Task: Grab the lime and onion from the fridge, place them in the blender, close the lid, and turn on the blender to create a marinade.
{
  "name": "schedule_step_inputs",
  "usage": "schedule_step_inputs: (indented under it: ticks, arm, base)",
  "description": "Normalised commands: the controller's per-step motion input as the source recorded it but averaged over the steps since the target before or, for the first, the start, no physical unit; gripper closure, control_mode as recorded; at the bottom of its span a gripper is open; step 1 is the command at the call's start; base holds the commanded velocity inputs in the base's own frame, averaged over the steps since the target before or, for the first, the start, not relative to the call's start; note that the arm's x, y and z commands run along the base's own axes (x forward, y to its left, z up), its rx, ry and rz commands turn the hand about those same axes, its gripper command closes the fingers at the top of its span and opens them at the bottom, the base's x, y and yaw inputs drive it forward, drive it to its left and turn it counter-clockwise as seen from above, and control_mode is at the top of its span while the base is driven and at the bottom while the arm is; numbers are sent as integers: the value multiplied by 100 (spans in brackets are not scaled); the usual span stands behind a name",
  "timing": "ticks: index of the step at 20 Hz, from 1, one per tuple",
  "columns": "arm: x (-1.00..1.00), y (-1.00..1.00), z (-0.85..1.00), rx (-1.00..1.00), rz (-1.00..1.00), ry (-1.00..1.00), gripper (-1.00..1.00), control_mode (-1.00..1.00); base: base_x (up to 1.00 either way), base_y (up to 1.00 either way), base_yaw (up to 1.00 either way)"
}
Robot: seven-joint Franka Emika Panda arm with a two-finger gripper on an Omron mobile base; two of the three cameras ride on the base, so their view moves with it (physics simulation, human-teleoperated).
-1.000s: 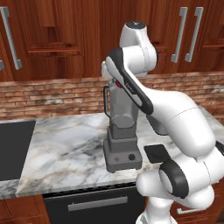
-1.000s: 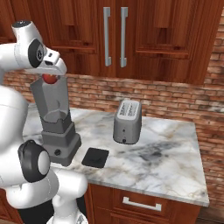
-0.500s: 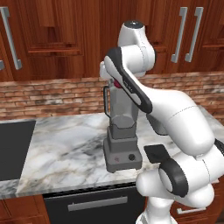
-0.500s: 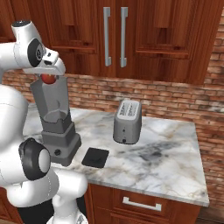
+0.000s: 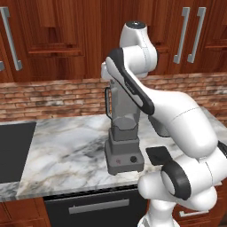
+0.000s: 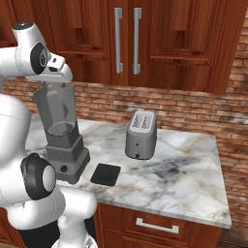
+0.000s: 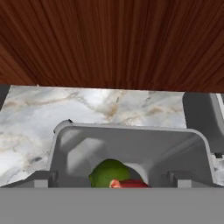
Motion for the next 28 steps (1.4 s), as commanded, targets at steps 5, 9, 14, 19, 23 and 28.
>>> schedule_step_inputs:
  ticks: [5,9,14,19,23,28]
  arm:
    - [-9,-2,1,0,0,-2,-100,-100]
    - [-83,-15,20,1,0,-1,-100,-100]
    - [-100,-35,21,5,0,0,-100,-100]
    - [-100,-51,2,3,2,10,-100,-100]
    - [-100,-73,-16,0,1,19,-100,-100]
    - [-63,-91,-59,0,6,32,-100,-100]
  base:
    - [0,0,0]
    - [0,0,0]
    - [0,0,0]
    - [0,0,0]
    - [0,0,0]
    - [0,0,0]
